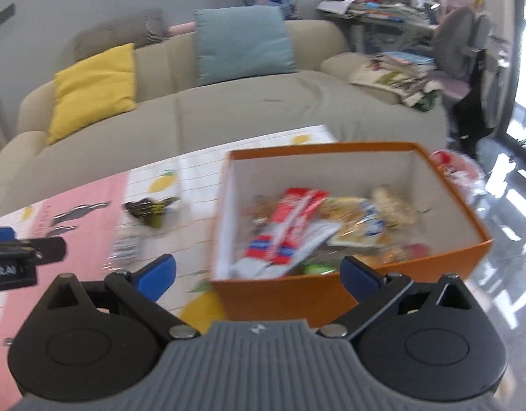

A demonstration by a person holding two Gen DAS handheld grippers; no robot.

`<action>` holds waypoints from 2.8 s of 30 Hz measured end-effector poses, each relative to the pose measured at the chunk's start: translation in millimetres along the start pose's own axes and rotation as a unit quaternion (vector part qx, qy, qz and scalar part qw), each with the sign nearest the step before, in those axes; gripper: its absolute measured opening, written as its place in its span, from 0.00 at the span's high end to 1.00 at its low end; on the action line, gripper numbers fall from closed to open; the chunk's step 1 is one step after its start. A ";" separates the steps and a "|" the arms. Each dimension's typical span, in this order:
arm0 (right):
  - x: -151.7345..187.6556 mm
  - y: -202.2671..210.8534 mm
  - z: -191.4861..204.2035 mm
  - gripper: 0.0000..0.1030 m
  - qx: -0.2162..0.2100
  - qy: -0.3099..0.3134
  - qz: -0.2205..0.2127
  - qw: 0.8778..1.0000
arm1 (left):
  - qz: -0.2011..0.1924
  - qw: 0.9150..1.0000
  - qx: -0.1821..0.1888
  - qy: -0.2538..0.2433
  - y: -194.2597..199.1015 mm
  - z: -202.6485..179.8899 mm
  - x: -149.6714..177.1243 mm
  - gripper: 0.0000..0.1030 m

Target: Organize snacks

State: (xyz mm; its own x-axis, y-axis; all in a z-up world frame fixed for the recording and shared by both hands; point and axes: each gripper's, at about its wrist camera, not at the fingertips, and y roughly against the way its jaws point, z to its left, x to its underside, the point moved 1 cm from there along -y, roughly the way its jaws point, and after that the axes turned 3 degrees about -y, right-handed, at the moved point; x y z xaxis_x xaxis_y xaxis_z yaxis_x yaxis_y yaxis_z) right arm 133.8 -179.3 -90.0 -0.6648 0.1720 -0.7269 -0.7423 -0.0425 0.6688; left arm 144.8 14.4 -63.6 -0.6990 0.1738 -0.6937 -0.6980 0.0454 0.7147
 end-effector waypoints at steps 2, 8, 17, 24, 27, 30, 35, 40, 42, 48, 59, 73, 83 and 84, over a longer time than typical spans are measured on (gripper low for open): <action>6.6 -1.5 14.0 0.04 -0.013 0.010 0.006 1.000 | 0.005 1.000 0.004 0.008 1.3 11.2 8.8 0.16; 24.5 -0.4 57.9 0.10 -0.037 0.094 -0.008 0.995 | 0.021 0.999 0.002 0.050 -3.4 44.0 33.4 0.20; 19.5 -28.6 100.1 0.30 -0.076 0.170 -0.019 0.982 | 0.012 0.996 0.030 0.086 -25.0 84.0 37.8 0.27; -1.7 -76.3 111.0 0.43 -0.078 0.178 0.024 0.981 | 0.057 0.990 0.062 0.112 -69.7 100.2 23.0 0.32; -10.9 -96.1 107.8 0.52 -0.070 0.170 0.040 0.982 | 0.071 0.989 0.070 0.107 -90.5 95.9 15.0 0.32; -18.5 -110.5 103.5 0.60 -0.070 0.165 0.046 0.983 | 0.081 0.988 0.080 0.107 -110.1 87.7 7.4 0.29; -28.5 -130.9 95.2 0.66 -0.077 0.161 0.058 0.982 | 0.109 0.981 0.092 0.134 -148.2 78.2 -6.1 0.19; -37.0 -146.4 89.4 0.65 -0.082 0.158 0.061 0.982 | 0.137 0.978 0.088 0.129 -184.9 65.9 -14.4 0.18; -40.7 -151.6 87.1 0.65 -0.084 0.152 0.062 0.983 | 0.148 0.978 0.085 0.124 -196.7 63.1 -14.5 0.18; -46.7 -164.9 85.7 0.65 -0.100 0.151 0.065 0.981 | 0.166 0.975 0.073 0.126 -222.7 56.3 -14.8 0.18; -60.4 -191.3 102.5 0.64 -0.128 0.185 0.110 0.968 | 0.157 0.982 0.057 0.090 -228.2 56.5 -19.5 0.36; -78.4 -263.5 164.2 0.38 -0.149 0.302 0.172 0.926 | 0.147 0.980 0.015 0.133 -211.1 120.8 -28.8 0.37; -68.0 -297.2 191.0 0.37 -0.137 0.340 0.178 0.913 | 0.144 0.979 0.010 0.145 -204.6 138.3 -26.5 0.37; -67.4 -299.2 191.5 0.40 -0.135 0.339 0.180 0.914 | 0.144 0.979 0.009 0.147 -204.2 139.4 -26.1 0.37</action>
State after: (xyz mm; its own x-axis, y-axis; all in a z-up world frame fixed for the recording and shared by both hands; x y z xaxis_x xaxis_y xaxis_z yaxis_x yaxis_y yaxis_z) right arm 416.8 10.2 -211.2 -0.7016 -0.5458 -0.4581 -0.3985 -0.2325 0.8872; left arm 327.2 137.7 -179.0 -0.8825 -0.1088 -0.4575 -0.4648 0.0547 0.8837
